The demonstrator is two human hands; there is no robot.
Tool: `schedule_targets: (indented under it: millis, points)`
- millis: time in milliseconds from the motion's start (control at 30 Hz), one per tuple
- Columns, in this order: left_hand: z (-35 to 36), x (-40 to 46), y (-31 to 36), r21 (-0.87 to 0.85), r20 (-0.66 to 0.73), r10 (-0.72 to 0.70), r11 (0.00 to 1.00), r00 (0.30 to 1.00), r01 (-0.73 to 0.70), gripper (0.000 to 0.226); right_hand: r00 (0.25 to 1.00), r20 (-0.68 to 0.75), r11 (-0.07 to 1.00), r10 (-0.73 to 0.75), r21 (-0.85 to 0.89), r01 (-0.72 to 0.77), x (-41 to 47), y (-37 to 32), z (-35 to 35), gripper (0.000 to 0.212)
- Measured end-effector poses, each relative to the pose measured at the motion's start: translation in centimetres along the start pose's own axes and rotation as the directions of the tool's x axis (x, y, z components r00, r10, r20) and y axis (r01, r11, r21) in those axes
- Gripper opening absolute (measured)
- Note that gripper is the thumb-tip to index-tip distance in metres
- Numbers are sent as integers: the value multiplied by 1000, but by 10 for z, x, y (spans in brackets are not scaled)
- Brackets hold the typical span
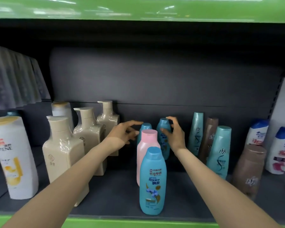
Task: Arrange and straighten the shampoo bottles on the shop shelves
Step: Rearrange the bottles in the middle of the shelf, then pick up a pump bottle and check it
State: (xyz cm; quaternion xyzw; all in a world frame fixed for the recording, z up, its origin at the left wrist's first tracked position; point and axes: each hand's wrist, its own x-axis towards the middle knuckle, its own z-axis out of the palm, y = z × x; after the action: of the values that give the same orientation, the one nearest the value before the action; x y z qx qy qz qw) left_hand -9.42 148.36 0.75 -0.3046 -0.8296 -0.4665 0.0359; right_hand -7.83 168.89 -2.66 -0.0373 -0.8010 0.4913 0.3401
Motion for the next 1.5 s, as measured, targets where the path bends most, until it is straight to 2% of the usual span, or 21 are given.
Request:
schedule_targets:
  millis: [200, 300, 433, 533, 667, 833, 933, 1000, 1167, 1300, 1400, 1500]
  points:
    - [8, 2, -3, -80, 30, -63, 995, 998, 65, 34, 999, 47, 999, -27, -37, 29, 19, 1, 20, 45]
    - [12, 1, -12, -107, 73, -91, 989, 993, 99, 31, 995, 104, 999, 7, -42, -3, 25, 1, 21, 49]
    - [14, 1, -18, -128, 72, -108, 985, 992, 117, 37, 983, 154, 993, 104, 36, -110, 24, 9, 16, 48]
    - [17, 2, -20, -145, 67, -105, 983, 992, 114, 40, 973, 195, 985, 122, 100, -144, 24, 17, 16, 39]
    - [19, 5, -20, -243, 53, -144, 958, 988, 152, 44, 962, 241, 962, 131, 201, -182, 28, 21, 20, 39]
    - [24, 4, -20, -65, -14, -48, 997, 999, 47, 38, 937, 327, 916, 120, 327, -232, 31, 23, 28, 37]
    - [28, 2, -10, 147, -80, 18, 989, 997, -6, 44, 930, 346, 910, 123, 335, -246, 34, 24, 30, 37]
    - [29, 2, -4, 210, -99, 29, 978, 995, -7, 48, 932, 338, 910, 130, 333, -248, 35, 23, 31, 36]
    - [29, 2, -1, 237, -88, -28, 970, 996, 49, 44, 937, 326, 924, 130, 302, -233, 35, 22, 29, 38]
    - [26, 0, -2, 116, -64, -94, 988, 993, 101, 25, 977, 160, 957, 140, 233, -175, 34, 14, 22, 36]
    - [22, -1, 0, 125, -135, -122, 982, 983, 139, 24, 999, 5, 987, 53, 154, -53, 31, -4, 12, 26]
    - [16, -9, 7, 61, -237, -156, 983, 959, 174, 20, 998, -14, 993, -65, 103, 66, 23, -31, -2, 16]
